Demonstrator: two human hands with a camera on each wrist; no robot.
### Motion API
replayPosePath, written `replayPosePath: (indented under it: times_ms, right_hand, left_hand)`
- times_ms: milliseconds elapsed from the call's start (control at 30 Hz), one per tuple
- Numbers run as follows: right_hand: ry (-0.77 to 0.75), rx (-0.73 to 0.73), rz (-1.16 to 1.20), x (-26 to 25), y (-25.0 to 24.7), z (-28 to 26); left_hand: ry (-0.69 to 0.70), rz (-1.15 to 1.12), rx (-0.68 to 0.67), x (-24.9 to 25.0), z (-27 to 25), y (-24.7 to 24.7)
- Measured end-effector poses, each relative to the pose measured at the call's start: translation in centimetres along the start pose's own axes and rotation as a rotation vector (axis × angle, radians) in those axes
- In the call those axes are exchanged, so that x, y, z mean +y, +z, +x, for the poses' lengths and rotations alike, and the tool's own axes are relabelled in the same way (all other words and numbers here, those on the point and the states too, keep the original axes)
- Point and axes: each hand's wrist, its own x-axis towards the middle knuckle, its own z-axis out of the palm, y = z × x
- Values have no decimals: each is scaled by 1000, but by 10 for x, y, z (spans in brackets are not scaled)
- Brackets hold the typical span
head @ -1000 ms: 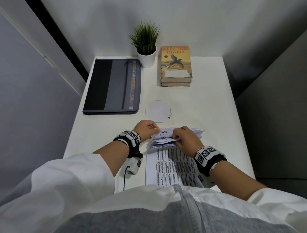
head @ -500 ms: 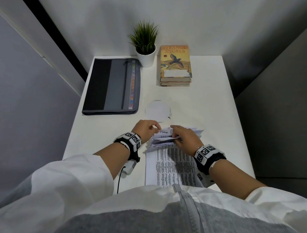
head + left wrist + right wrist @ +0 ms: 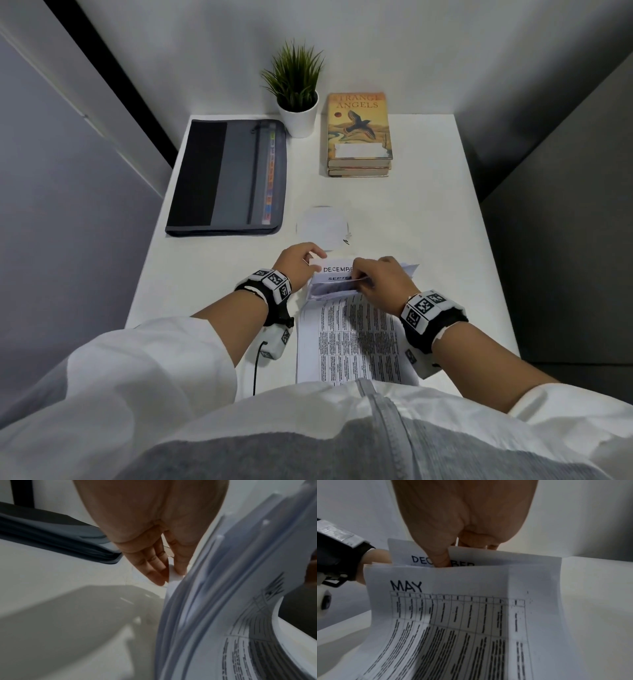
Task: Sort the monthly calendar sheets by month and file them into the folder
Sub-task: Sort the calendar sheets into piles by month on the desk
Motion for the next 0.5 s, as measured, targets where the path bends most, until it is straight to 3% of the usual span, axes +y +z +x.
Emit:
replayPosePath:
  times_ms: [233,400,500]
  right_hand:
    - [36,-140,-25,-4,-20,17]
    - [76,-147,-4,-2,-24,18]
    - [78,-137,51,-6,-32,18]
  left_hand:
    - [84,44,-101,24,-1,-12]
    - [154,-154,72,48,-2,-37]
    - [236,-15,56,59,-8,-39]
